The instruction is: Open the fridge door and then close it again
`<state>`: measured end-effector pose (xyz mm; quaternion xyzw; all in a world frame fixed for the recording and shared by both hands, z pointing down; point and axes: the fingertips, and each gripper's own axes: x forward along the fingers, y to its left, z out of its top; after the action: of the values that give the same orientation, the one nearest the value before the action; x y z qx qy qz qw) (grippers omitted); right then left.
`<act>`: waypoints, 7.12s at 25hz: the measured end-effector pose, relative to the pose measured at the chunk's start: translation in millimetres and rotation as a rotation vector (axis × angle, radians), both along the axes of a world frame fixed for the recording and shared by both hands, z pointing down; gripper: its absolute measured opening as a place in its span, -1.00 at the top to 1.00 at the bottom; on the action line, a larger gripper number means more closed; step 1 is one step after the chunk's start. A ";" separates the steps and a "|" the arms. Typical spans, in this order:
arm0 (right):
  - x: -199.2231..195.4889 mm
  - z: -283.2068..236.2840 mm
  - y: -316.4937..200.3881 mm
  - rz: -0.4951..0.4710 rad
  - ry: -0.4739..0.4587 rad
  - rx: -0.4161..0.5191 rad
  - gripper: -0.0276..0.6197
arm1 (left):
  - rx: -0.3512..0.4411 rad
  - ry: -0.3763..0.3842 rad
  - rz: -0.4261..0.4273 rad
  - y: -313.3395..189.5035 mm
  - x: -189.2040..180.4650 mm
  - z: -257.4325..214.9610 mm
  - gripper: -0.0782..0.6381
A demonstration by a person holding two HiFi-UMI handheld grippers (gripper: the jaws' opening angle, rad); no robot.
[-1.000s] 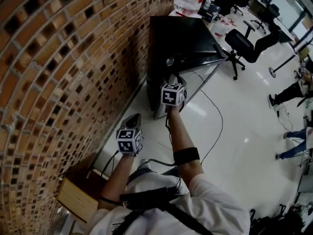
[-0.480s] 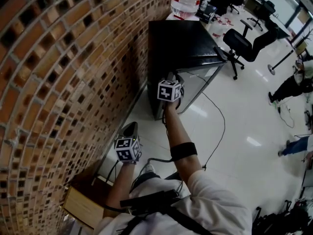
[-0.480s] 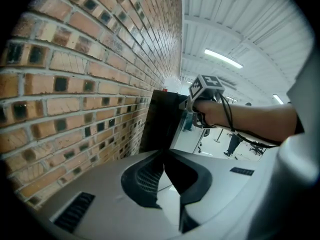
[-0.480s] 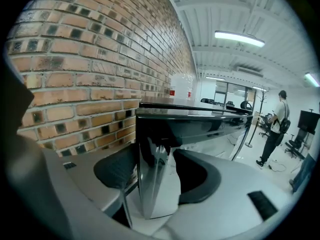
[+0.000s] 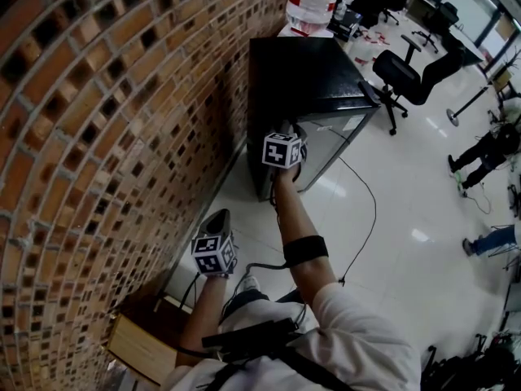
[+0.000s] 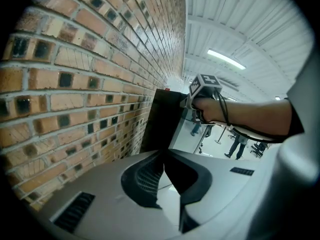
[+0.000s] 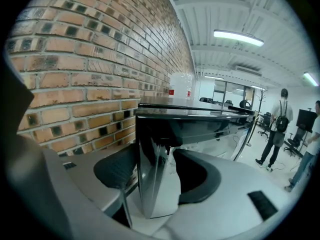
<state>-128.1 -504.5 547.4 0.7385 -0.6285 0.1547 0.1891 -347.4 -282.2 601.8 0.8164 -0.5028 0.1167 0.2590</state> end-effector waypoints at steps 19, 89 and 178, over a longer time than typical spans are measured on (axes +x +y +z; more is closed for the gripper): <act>-0.3 -8.8 18.4 -0.083 -0.012 0.020 0.09 | -0.006 -0.001 -0.038 6.7 3.3 -6.2 0.78; 172.4 -4.2 361.5 -0.412 -0.239 0.023 0.91 | 0.084 -0.015 0.150 125.9 251.7 -58.0 0.78; 264.6 -136.9 214.8 -1.326 -0.156 0.179 0.91 | 0.039 -0.048 -0.678 176.5 338.9 -39.1 0.78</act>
<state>136.5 -289.7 410.5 0.1959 -0.9711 0.0060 0.1363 -8.4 -105.6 562.6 0.6045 -0.7538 0.0334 0.2554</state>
